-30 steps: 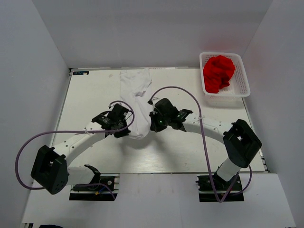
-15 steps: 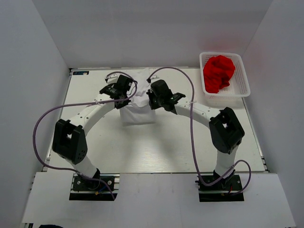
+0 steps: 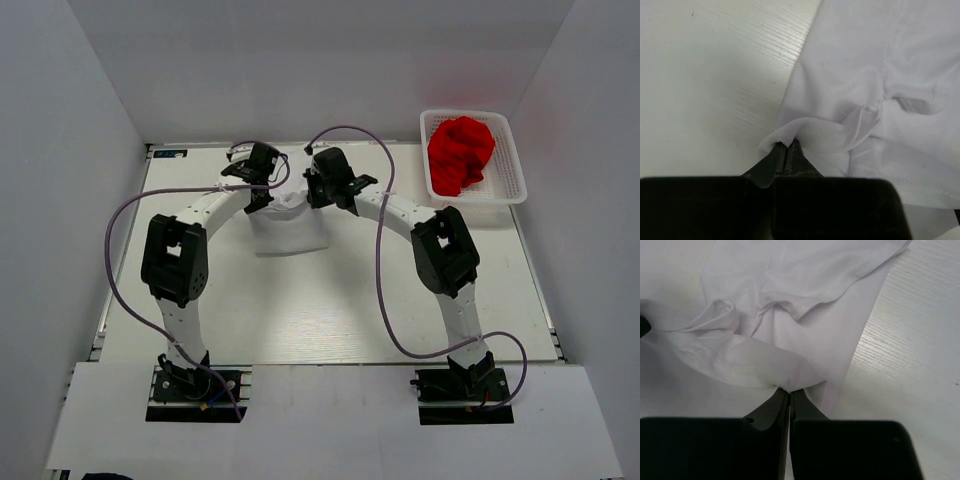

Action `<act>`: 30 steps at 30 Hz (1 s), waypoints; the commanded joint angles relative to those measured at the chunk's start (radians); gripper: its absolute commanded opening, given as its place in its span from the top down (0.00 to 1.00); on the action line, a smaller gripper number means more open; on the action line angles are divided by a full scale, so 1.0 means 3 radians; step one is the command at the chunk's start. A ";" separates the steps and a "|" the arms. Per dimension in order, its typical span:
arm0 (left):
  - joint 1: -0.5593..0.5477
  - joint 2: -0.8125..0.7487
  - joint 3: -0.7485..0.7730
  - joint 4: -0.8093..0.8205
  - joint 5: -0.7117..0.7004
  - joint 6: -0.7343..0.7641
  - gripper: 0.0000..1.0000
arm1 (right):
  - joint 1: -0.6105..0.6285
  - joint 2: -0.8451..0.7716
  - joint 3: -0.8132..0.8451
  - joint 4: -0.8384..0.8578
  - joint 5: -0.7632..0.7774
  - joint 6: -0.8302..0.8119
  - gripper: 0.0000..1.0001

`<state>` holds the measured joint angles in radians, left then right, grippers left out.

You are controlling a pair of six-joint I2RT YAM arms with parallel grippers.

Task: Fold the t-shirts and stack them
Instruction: Fold the folded rectangular tshirt in 1/3 of the way

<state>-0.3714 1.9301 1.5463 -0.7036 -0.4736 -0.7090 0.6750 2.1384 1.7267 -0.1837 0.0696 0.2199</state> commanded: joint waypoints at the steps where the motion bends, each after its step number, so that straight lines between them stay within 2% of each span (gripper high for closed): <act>1: 0.0072 -0.0012 0.0199 0.0228 0.0075 0.0144 0.99 | -0.0072 0.0117 0.0252 0.0065 -0.0308 -0.0043 1.00; 3: 0.0133 0.0044 0.0199 0.0376 0.0162 0.0246 0.86 | -0.0118 0.0265 0.0375 0.0065 -0.0375 -0.0038 1.00; 4: 0.0133 0.0136 0.0245 0.0417 0.0162 0.0343 0.66 | -0.0123 0.0286 0.0410 0.0075 -0.0360 -0.0007 1.00; 5: 0.0169 0.0198 0.0281 0.0468 0.0223 0.0414 0.57 | -0.0138 0.0438 0.0578 0.0075 -0.0360 0.0054 0.93; 6: 0.0215 0.0264 0.0418 0.0469 0.0325 0.0481 0.47 | -0.0174 0.0490 0.0640 0.0121 -0.0370 0.0075 0.83; 8: 0.0266 0.0509 0.0612 0.0545 0.0448 0.0680 0.07 | -0.0250 0.0603 0.0829 0.0208 -0.0370 0.0131 0.71; 9: 0.0322 0.0611 0.0887 0.0546 0.0525 0.0737 0.02 | -0.0266 0.0689 0.0972 0.0315 -0.0375 0.0131 0.63; 12: 0.0404 0.1016 0.1721 0.0163 0.0617 0.0773 0.00 | -0.0338 0.0660 0.1198 0.0438 -0.0375 0.0146 0.51; 13: 0.0445 0.1057 0.1865 0.0000 0.0617 0.0773 0.00 | -0.0353 0.0624 0.1168 0.0438 -0.0385 0.0162 0.41; 14: 0.0445 0.1057 0.1952 -0.0047 0.0617 0.0773 0.00 | -0.0368 0.0588 0.1132 0.0438 -0.0446 0.0147 0.38; 15: 0.0476 0.1012 0.1913 -0.0048 0.0617 0.0773 0.00 | -0.0373 0.0426 0.0869 0.0428 -0.0568 0.0136 0.37; 16: 0.0476 0.0809 0.1796 -0.0048 0.0617 0.0773 0.00 | -0.0358 0.0354 0.0739 0.0464 -0.0645 0.0101 0.37; 19: 0.0507 0.0333 0.0862 0.0299 0.0541 0.0738 0.00 | -0.0302 0.0057 0.0182 0.0540 -0.0978 -0.0007 0.35; 20: 0.0507 -0.0003 0.0332 0.0523 0.0541 0.0737 0.00 | -0.0272 -0.0035 0.0090 0.0561 -0.0999 -0.0032 0.35; 23: 0.0537 -0.0470 -0.0513 0.0953 0.0606 0.0691 0.00 | -0.0261 -0.0164 -0.0304 0.0776 -0.0902 -0.0135 0.35; 26: 0.0568 -0.0564 -0.0879 0.1281 0.0669 0.0691 0.01 | -0.0286 0.0015 -0.0020 0.0623 -0.0729 -0.0308 0.35; 30: 0.0644 -0.0319 -0.0798 0.1404 0.0740 0.0798 0.10 | -0.0286 0.0377 0.0354 0.0515 -0.0611 -0.0472 0.36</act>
<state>-0.2012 1.8111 1.2976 -0.4015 -0.2794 -0.4923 0.6044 2.1941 1.7493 -0.0502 -0.1532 0.1425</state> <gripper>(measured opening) 0.914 0.645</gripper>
